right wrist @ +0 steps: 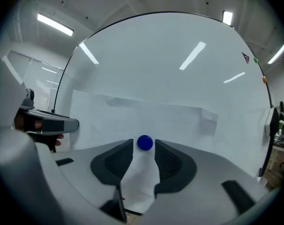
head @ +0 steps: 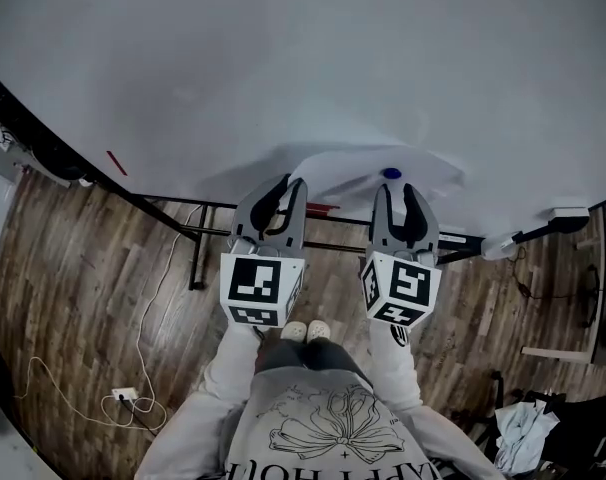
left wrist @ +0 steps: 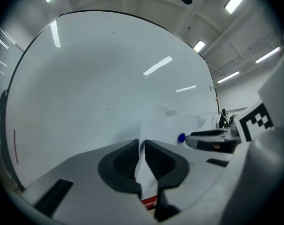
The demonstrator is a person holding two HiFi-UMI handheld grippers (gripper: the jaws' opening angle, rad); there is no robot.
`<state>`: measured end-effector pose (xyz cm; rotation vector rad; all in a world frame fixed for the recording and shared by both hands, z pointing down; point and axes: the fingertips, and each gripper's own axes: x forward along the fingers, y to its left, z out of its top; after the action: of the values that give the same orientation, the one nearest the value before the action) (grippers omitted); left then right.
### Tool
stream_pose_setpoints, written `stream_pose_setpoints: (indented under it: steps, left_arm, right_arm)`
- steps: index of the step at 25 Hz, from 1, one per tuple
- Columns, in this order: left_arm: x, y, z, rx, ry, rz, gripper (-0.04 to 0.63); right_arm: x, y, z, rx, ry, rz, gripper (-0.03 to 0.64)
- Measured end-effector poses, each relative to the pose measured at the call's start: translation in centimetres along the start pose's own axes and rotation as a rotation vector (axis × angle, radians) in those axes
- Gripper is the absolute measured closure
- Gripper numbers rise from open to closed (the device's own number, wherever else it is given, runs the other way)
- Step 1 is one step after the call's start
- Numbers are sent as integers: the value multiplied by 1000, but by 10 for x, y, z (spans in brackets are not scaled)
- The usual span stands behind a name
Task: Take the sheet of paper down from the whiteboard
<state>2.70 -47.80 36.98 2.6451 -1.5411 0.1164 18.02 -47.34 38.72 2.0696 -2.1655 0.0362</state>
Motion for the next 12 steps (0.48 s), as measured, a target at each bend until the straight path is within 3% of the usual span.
stream_pose_setpoints:
  steps: [3, 12]
  left_arm:
    - [4, -2, -4, -8, 14, -3, 581]
    - [13, 0, -8, -32, 31, -13, 589]
  right_arm:
    - [9, -2, -4, 20, 9, -5, 476]
    - [27, -2, -5, 16, 15, -26, 462]
